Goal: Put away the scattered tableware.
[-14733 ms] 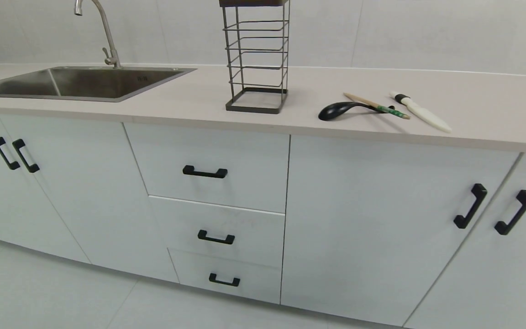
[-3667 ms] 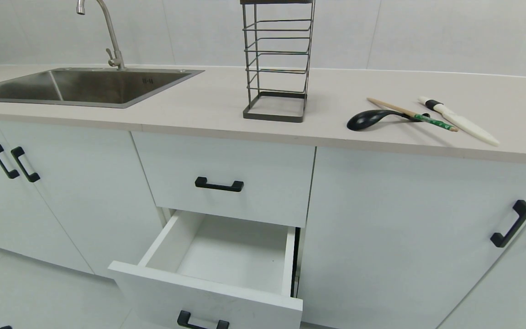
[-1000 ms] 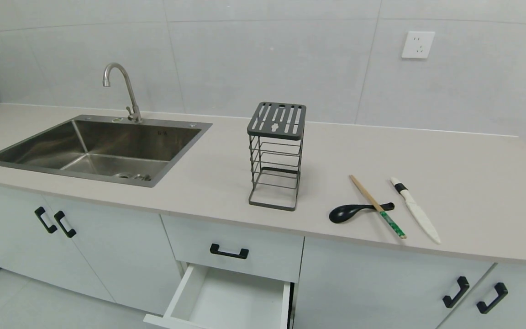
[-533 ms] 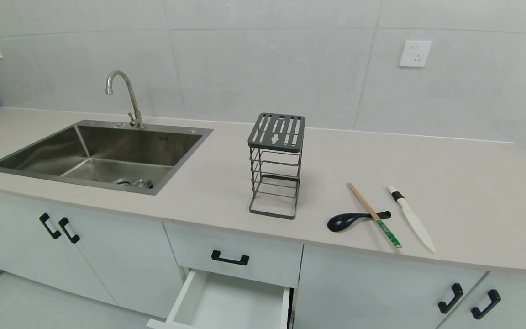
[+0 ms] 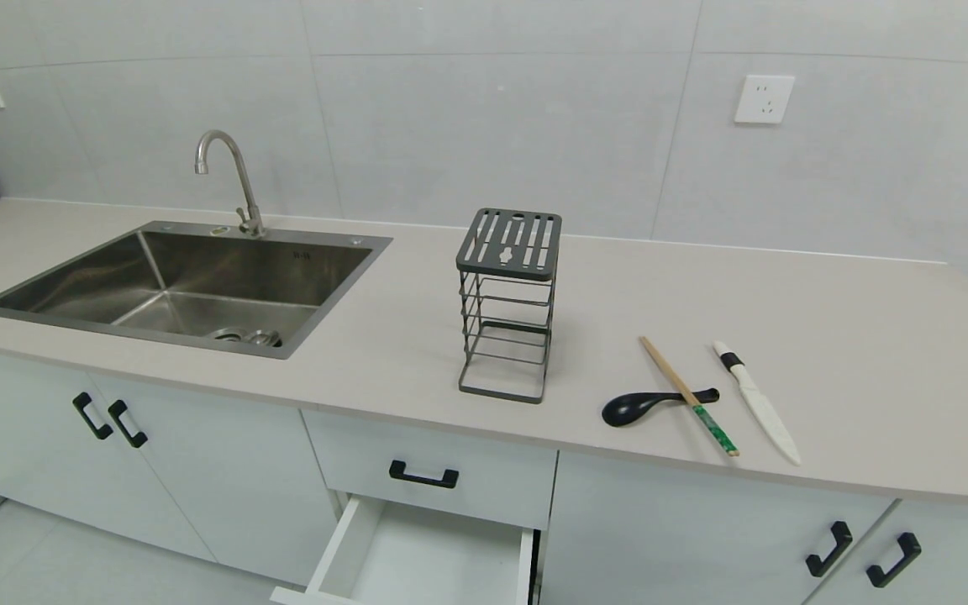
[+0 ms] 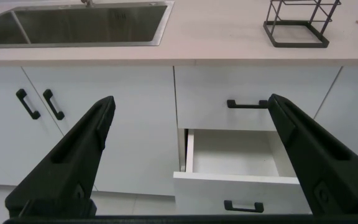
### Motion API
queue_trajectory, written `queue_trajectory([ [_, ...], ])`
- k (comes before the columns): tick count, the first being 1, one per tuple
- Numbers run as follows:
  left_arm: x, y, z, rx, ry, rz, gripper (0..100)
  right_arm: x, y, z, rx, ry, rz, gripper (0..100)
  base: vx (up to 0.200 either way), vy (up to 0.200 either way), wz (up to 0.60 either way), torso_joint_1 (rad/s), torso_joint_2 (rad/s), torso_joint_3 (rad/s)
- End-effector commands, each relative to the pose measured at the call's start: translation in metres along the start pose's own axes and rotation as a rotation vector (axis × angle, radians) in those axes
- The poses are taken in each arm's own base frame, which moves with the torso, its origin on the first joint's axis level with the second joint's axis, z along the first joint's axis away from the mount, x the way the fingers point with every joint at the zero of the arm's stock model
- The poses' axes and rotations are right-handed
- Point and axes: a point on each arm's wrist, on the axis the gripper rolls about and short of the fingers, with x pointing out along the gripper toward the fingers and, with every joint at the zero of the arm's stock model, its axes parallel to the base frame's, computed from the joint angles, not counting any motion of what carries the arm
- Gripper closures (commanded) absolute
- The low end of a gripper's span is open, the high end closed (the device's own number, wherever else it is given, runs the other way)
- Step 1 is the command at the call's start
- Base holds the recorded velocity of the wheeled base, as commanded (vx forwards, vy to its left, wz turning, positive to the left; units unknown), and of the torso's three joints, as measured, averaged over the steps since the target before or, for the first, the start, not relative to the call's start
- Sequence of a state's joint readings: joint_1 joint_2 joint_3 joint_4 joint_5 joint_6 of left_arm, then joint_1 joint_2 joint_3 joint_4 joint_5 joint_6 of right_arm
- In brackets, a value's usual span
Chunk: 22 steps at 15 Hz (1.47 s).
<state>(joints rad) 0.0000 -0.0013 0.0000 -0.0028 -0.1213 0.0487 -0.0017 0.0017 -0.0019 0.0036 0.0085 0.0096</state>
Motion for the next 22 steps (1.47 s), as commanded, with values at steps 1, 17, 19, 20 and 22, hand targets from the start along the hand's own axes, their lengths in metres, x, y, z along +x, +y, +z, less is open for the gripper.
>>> queue_trajectory([
  [1,0.0,0.0,0.0,0.0,0.001,0.0,0,0.0,0.0,0.0,0.003,0.003,0.001,0,0.0,0.0,0.0,0.0,0.0,0.0],
  [17,0.0,0.0,0.0,0.0,0.001,0.0,0,0.198,0.055,0.088,-0.095,0.555,0.51,0,0.0,0.0,0.0,0.0,0.0,0.0],
  [19,0.0,0.0,0.0,0.0,0.001,0.0,0,0.204,0.056,0.082,-0.1,0.582,0.492,0,0.0,0.0,0.0,0.0,0.0,0.0],
  [20,0.0,0.0,0.0,0.0,0.001,0.0,0,0.204,0.056,0.079,-0.098,0.595,0.487,0,0.0,0.0,0.0,0.0,0.0,0.0],
  [22,0.0,0.0,0.0,0.0,0.001,0.0,0,0.208,0.055,0.073,-0.105,0.624,0.462,0,0.0,0.0,0.0,0.0,0.0,0.0],
])
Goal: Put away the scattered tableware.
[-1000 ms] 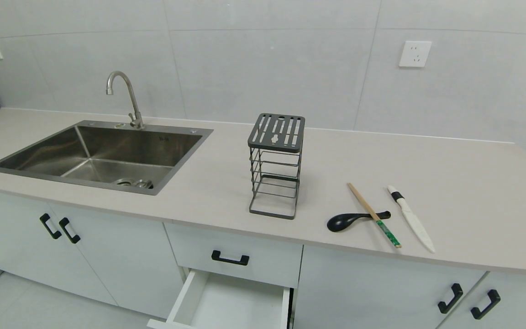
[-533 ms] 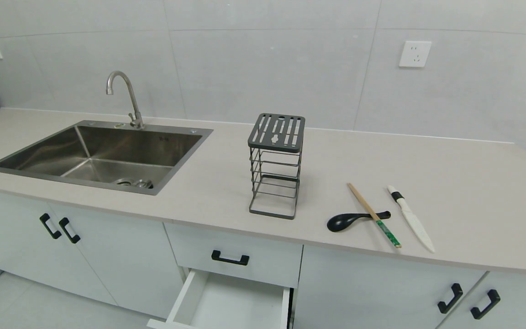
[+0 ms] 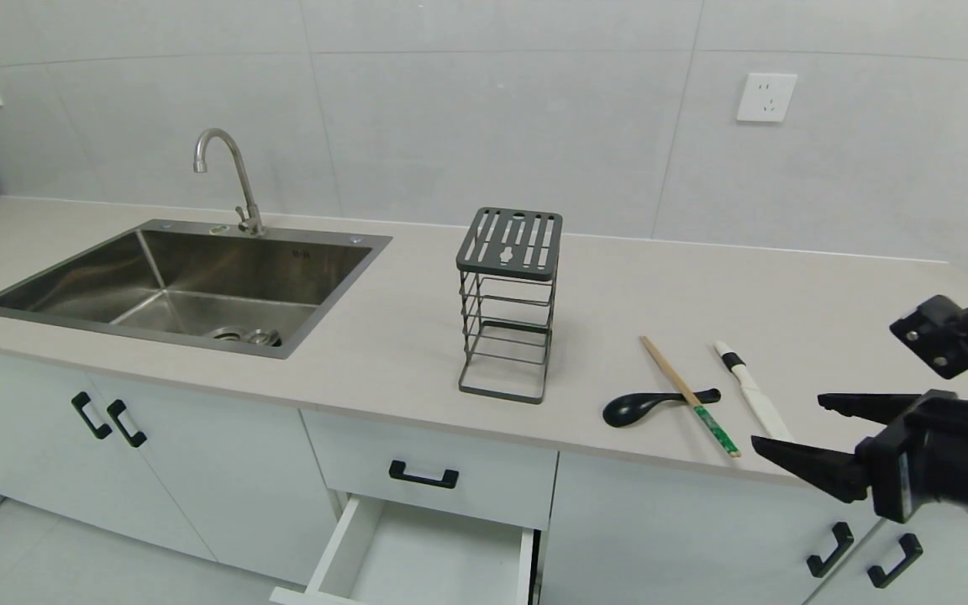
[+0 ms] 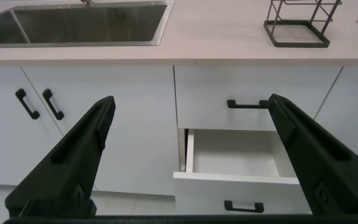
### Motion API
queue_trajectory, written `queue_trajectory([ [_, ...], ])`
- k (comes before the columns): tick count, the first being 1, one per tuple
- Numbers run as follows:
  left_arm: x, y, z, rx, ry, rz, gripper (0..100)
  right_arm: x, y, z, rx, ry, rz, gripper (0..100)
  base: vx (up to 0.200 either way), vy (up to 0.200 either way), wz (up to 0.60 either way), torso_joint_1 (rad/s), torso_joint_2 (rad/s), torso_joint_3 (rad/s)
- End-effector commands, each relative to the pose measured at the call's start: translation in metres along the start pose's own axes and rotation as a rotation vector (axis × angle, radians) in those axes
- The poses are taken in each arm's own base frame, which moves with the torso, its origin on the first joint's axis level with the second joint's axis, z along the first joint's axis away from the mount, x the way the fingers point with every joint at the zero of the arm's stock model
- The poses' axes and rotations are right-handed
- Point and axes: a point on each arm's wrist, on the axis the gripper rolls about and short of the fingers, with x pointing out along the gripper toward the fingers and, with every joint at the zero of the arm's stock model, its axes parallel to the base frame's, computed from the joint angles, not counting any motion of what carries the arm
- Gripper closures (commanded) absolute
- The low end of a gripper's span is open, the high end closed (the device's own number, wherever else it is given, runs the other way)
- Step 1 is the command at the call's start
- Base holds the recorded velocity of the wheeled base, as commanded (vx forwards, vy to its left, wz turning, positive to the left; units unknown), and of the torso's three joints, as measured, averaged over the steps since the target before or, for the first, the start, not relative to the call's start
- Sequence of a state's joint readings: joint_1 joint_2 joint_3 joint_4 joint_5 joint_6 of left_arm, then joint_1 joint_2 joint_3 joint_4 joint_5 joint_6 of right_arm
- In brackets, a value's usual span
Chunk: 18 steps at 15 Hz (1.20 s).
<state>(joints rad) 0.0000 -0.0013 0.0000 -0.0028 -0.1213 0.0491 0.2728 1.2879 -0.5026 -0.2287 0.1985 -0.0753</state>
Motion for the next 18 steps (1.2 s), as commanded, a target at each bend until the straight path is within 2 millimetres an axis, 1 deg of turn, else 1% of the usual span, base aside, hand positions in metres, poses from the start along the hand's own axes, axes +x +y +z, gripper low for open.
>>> queue_trajectory([
  [1,0.0,0.0,0.0,0.0,0.001,0.0,0,0.02,-0.004,-0.007,0.017,0.084,-0.008,0,0.0,0.0,0.0,0.0,0.0,0.0],
  [2,0.0,0.0,0.0,0.0,0.001,0.0,0,0.026,-0.007,-0.007,0.019,0.106,-0.053,0,0.0,0.0,0.0,0.0,0.0,0.0],
  [4,0.0,0.0,0.0,0.0,0.001,0.0,0,0.037,-0.009,-0.005,0.027,0.133,-0.068,0,0.0,0.0,0.0,0.0,0.0,0.0],
  [7,0.0,0.0,0.0,0.0,0.001,0.0,0,0.065,-0.016,-0.009,0.042,0.174,-0.071,0,0.0,0.0,0.0,0.0,0.0,0.0],
  [8,0.0,0.0,0.0,0.0,0.001,0.0,0,0.069,-0.017,-0.01,0.04,0.17,-0.071,0,0.0,0.0,0.0,0.0,0.0,0.0],
  [9,0.0,0.0,0.0,0.0,0.001,0.0,0,0.084,-0.02,-0.013,0.036,0.17,-0.088,0,0.0,0.0,0.0,0.0,0.0,0.0],
  [10,0.0,0.0,0.0,0.0,0.001,0.0,0,0.091,-0.022,-0.017,0.037,0.189,-0.113,0,0.0,0.0,0.0,0.0,0.0,0.0],
  [13,0.0,0.0,0.0,0.0,0.001,0.0,0,0.097,-0.024,-0.021,0.045,0.221,-0.133,0,0.0,0.0,0.0,0.0,0.0,0.0],
  [14,0.0,0.0,0.0,0.0,0.001,0.0,0,0.104,-0.027,-0.022,0.05,0.231,-0.136,0,0.0,0.0,0.0,0.0,0.0,0.0],
  [15,0.0,0.0,0.0,0.0,0.001,0.0,0,0.104,-0.027,-0.022,0.05,0.231,-0.136,0,0.0,0.0,0.0,0.0,0.0,0.0],
  [18,0.0,0.0,0.0,0.0,0.001,0.0,0,0.118,-0.028,-0.017,0.049,0.234,-0.13,0,0.0,0.0,0.0,0.0,0.0,0.0],
])
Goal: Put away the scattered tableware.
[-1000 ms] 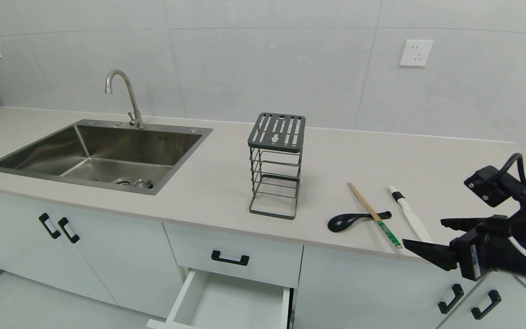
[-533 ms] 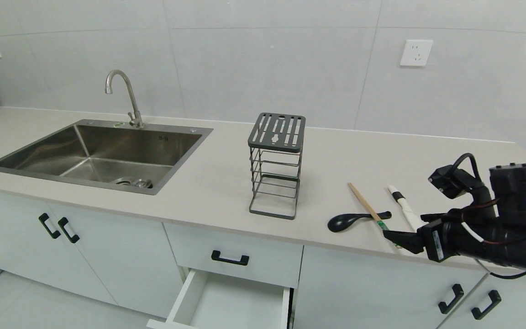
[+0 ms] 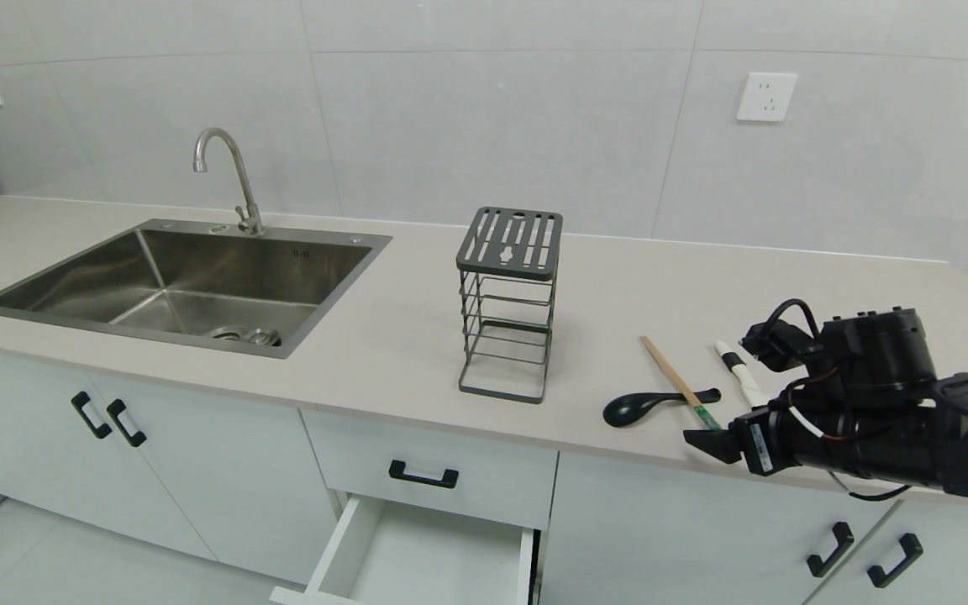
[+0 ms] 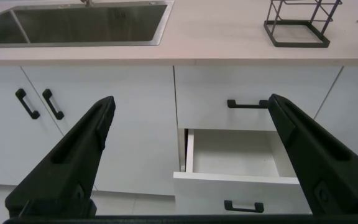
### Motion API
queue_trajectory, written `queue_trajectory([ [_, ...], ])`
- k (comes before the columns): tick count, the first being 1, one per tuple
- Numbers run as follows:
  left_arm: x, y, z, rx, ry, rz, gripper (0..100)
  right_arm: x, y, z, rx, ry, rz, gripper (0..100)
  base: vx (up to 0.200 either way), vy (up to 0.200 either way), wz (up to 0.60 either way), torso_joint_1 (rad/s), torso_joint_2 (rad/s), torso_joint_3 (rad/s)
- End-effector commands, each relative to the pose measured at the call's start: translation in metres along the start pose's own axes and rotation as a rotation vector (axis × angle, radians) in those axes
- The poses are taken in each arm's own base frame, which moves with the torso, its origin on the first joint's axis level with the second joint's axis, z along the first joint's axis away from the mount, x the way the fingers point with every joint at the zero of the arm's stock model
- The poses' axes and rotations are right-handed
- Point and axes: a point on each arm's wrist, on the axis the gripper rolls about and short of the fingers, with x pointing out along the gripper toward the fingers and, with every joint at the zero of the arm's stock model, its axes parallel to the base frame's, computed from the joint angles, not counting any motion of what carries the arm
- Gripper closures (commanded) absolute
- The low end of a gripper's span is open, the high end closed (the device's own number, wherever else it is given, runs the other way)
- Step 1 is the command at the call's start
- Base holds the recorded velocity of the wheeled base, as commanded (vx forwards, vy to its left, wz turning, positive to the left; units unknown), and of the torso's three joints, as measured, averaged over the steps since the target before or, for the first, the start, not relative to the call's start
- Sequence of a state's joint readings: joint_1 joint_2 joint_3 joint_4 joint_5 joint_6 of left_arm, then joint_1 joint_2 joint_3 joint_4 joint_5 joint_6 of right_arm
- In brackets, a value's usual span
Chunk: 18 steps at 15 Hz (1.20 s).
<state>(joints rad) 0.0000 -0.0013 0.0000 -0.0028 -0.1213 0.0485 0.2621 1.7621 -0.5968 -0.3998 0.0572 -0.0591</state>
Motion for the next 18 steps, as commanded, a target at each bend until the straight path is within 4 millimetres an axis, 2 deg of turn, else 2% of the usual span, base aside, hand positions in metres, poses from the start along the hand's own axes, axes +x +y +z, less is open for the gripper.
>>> queue_trajectory([
  [1,0.0,0.0,0.0,0.0,0.001,0.0,0,0.012,0.0,-0.001,0.0,0.029,0.005,0,0.0,0.0,0.0,0.0,0.0,0.0],
  [11,0.0,0.0,0.0,0.0,0.001,0.0,0,0.042,0.002,0.001,-0.008,0.045,-0.002,0,0.0,0.0,0.0,0.0,0.0,0.0],
  [12,0.0,0.0,0.0,0.0,0.001,0.0,0,0.043,0.003,0.004,-0.01,0.037,0.0,100,0.0,0.0,0.0,0.0,0.0,0.0],
  [16,0.0,0.0,0.0,0.0,0.001,0.0,0,0.052,-0.001,0.0,-0.005,0.063,-0.025,100,0.0,0.0,0.0,0.0,0.0,0.0],
  [18,0.0,0.0,0.0,0.0,0.001,0.0,0,0.05,-0.006,0.009,0.003,0.028,-0.038,100,0.0,0.0,0.0,0.0,0.0,0.0],
])
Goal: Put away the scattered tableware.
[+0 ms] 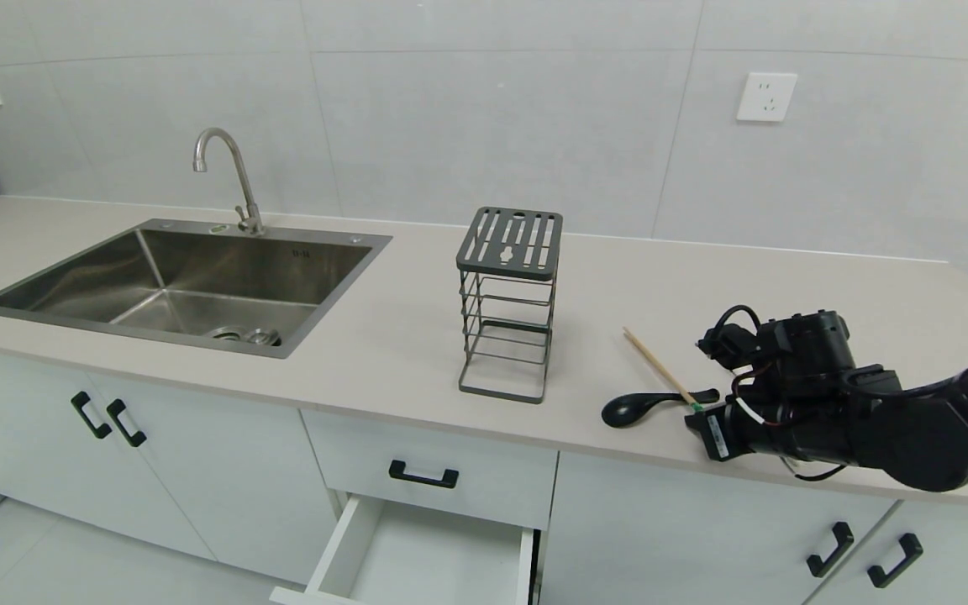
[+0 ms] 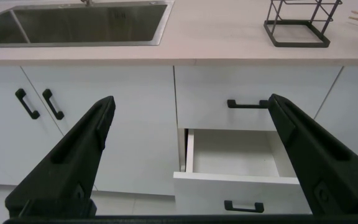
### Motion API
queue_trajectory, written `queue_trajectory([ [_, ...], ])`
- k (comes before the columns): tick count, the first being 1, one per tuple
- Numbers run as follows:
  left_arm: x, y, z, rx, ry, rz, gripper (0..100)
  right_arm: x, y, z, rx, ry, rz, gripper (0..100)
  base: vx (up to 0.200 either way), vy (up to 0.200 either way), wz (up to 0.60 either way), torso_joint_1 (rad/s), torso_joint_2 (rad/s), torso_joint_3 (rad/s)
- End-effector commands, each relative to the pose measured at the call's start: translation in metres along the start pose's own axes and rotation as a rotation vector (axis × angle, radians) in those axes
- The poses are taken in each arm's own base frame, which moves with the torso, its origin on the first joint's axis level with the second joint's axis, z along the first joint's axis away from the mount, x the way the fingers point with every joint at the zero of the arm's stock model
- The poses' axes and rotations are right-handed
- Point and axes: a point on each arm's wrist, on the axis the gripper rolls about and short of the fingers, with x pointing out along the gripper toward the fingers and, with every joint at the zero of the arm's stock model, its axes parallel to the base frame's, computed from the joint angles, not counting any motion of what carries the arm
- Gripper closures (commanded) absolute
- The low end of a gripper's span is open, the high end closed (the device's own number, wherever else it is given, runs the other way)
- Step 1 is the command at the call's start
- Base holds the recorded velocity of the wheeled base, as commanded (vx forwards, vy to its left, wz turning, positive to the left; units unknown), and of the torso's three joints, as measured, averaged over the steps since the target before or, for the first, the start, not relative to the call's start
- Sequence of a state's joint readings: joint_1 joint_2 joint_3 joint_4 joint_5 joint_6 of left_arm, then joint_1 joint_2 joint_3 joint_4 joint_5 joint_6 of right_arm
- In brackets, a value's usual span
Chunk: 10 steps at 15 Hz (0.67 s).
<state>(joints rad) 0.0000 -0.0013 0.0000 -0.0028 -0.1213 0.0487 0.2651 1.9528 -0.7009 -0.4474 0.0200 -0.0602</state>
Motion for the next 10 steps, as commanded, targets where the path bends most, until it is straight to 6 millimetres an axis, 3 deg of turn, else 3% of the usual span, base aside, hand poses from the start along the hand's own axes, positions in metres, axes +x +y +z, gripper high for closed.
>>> queue_trajectory([
  [1,0.0,0.0,0.0,0.0,0.001,0.0,0,-0.006,-0.005,0.009,0.007,-0.049,-0.014,100,0.0,0.0,0.0,0.0,0.0,0.0],
  [4,0.0,0.0,0.0,0.0,0.001,0.0,0,-0.023,-0.006,0.017,0.006,-0.143,-0.021,100,0.0,0.0,0.0,0.0,0.0,0.0],
  [10,0.0,0.0,0.0,0.0,0.001,0.0,0,-0.091,0.0,0.036,-0.078,-0.353,-0.023,100,0.0,0.0,0.0,0.0,0.0,0.0],
])
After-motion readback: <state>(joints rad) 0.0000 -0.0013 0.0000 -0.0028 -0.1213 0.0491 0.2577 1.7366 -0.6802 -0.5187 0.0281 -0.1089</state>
